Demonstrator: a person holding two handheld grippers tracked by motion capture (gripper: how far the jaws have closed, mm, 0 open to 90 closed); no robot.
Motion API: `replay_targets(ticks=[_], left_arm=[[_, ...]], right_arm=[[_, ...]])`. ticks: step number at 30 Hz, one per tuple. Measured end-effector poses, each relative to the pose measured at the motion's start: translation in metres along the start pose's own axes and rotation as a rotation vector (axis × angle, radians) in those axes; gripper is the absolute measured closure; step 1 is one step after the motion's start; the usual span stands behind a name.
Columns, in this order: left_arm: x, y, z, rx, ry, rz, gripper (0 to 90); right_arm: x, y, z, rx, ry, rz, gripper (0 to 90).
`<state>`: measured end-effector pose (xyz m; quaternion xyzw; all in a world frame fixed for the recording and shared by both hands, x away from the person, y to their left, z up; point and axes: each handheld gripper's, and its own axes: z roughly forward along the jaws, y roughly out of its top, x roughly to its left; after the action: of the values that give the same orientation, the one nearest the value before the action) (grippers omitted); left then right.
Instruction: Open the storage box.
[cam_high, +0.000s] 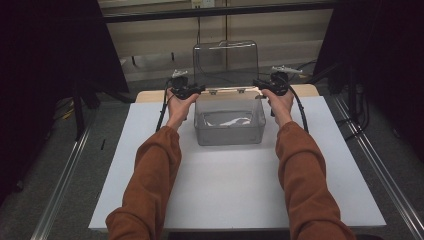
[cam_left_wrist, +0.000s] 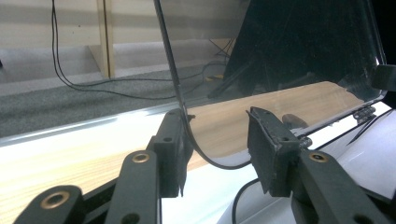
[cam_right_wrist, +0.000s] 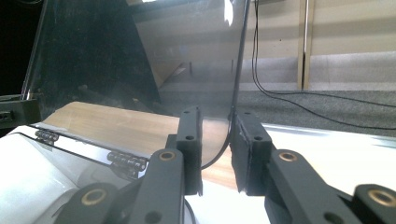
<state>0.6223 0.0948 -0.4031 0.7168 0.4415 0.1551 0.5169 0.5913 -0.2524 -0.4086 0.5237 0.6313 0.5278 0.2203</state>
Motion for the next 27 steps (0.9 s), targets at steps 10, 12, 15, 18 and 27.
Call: replay_targets(ticks=[10,12,15,18,27], left_arm=[[-0.0007,0.0032,0.0009,0.031,0.012,-0.018,57.6],[-0.0021,0.0032,0.0012,0.035,0.015,-0.017,56.1],[-0.0026,0.0033,0.0017,0.047,0.016,-0.014,53.4],[-0.001,0.003,0.002,0.049,0.005,-0.025,53.3],[0.0006,0.0029,0.0034,0.057,0.002,-0.065,52.4]], right_arm=[[0.0007,0.0034,0.0025,0.036,-0.014,0.008,71.9],[0.0003,0.0031,0.0031,0.036,-0.011,0.012,71.3],[0.0007,0.0023,0.0036,0.038,-0.011,0.02,69.7],[-0.0003,0.0016,0.0042,0.044,-0.002,0.03,68.8],[0.001,0.0005,0.0079,0.062,-0.003,0.042,62.9]])
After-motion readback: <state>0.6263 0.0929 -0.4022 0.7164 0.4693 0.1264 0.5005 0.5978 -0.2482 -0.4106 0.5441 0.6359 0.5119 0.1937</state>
